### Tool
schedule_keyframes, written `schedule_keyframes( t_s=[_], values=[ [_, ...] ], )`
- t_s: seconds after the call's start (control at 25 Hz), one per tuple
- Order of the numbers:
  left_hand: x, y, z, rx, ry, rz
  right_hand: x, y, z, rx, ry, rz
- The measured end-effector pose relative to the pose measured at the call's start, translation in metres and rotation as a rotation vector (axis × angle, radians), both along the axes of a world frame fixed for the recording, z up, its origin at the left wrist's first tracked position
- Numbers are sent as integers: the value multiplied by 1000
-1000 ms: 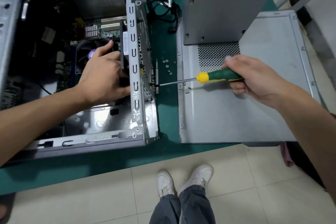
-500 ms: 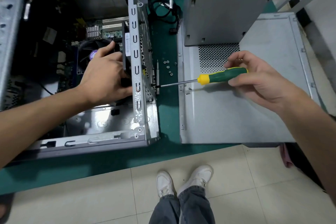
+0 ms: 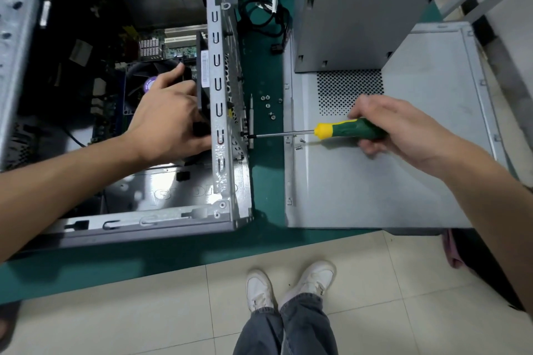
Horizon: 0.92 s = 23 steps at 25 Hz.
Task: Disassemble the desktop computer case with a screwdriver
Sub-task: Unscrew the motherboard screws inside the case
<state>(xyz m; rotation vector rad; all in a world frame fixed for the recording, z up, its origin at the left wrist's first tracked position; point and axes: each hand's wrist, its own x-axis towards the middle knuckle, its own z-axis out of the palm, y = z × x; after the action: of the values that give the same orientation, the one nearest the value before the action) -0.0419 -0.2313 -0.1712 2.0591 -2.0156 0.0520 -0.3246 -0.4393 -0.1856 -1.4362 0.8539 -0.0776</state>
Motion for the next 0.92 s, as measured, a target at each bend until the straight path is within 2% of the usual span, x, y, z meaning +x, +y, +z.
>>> schedule_keyframes(
  t_s=[0.08, 0.24, 0.44, 0.6, 0.84, 0.92],
  values=[
    [1, 0, 0, 2, -8, -6, 2, 0, -2, -116, 59, 29],
    [2, 0, -2, 1, -22, -2, -4, -2, -1, -27, -150, -20],
    [4, 0, -4, -20, -34, -20, -3, 3, 3, -109, -8, 57],
    [2, -1, -3, -33, -25, -24, -10, 2, 2, -42, -58, -82],
    [2, 0, -3, -39, 1, -18, -16, 6, -3, -4, -13, -169],
    [2, 0, -4, -37, -5, -15, -13, 10, -2, 98, -7, -253]
  ],
)
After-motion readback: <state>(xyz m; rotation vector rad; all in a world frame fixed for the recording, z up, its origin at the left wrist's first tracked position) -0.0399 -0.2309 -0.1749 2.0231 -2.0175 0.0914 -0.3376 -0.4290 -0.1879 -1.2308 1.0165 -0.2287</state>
